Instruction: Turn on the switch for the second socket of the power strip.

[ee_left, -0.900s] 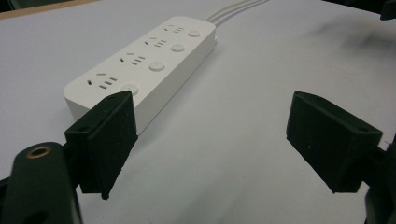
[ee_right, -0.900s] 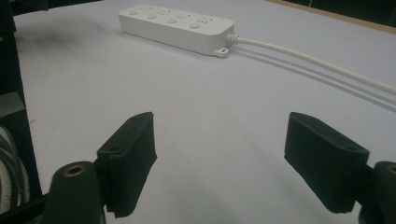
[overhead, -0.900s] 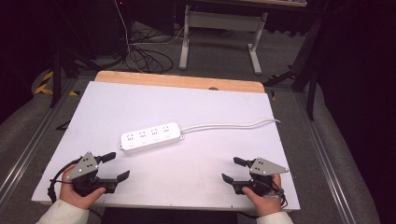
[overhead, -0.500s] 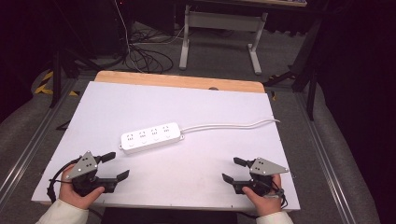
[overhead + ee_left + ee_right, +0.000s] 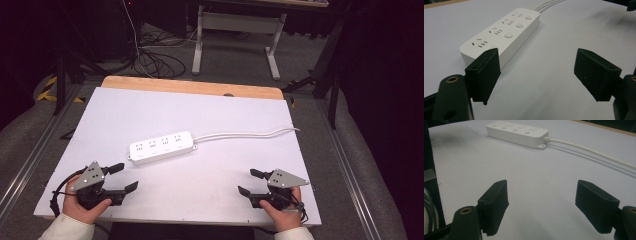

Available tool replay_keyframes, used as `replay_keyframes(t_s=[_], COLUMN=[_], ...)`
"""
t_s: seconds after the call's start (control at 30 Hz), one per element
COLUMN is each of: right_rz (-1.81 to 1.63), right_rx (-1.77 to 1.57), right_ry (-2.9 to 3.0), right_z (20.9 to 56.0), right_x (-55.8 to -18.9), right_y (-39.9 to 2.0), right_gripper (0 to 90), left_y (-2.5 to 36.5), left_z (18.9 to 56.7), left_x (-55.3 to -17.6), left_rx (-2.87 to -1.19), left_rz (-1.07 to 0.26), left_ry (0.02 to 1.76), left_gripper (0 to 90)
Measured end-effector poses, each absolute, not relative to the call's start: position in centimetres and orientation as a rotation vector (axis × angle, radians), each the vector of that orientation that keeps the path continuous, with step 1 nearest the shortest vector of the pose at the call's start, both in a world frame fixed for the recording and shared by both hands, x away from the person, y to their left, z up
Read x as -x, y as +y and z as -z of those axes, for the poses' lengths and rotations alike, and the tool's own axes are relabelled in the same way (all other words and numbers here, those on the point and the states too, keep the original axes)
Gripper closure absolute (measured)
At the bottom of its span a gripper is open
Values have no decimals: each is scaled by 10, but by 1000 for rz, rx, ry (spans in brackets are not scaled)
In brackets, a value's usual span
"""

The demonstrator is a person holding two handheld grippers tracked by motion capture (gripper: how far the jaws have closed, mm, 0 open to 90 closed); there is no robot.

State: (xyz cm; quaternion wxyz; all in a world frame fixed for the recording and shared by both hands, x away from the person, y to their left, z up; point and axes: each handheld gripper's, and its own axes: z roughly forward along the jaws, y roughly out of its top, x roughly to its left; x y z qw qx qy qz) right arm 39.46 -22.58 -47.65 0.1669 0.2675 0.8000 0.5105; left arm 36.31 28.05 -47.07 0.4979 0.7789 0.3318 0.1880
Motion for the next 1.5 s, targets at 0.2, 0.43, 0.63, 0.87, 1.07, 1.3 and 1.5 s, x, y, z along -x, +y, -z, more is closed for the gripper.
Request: replay_keyframes(t_s=[0.2,0.43,0.63,0.87,1.07,1.3,1.5], right_rz=[-1449,-1448,-1449,-1452,-1452,-1454,-1455], right_rx=[-762,-763,-768,-765,-772,-773,-776], right_ry=[2281,2282,2285,2287,2289,2291,2293], right_z=[477,477,477,478,478,479,479], right_x=[-395,-395,-395,-395,-395,-396,-396], right_y=[-226,-225,-225,-225,-226,-226,-226], right_gripper=[270,271,270,271,272,272,272], left_y=[281,278,272,263,257,252,246], left_z=[467,460,453,444,439,434,429], left_x=[-365,-370,-377,-388,-398,-409,-418], left_rx=[-1887,-1903,-1917,-1935,-1933,-1931,-1949], left_rz=[-441,-411,-405,-407,-404,-392,-393], left_ry=[808,811,810,800,797,796,790], left_gripper=[244,301,306,330,370,389,404])
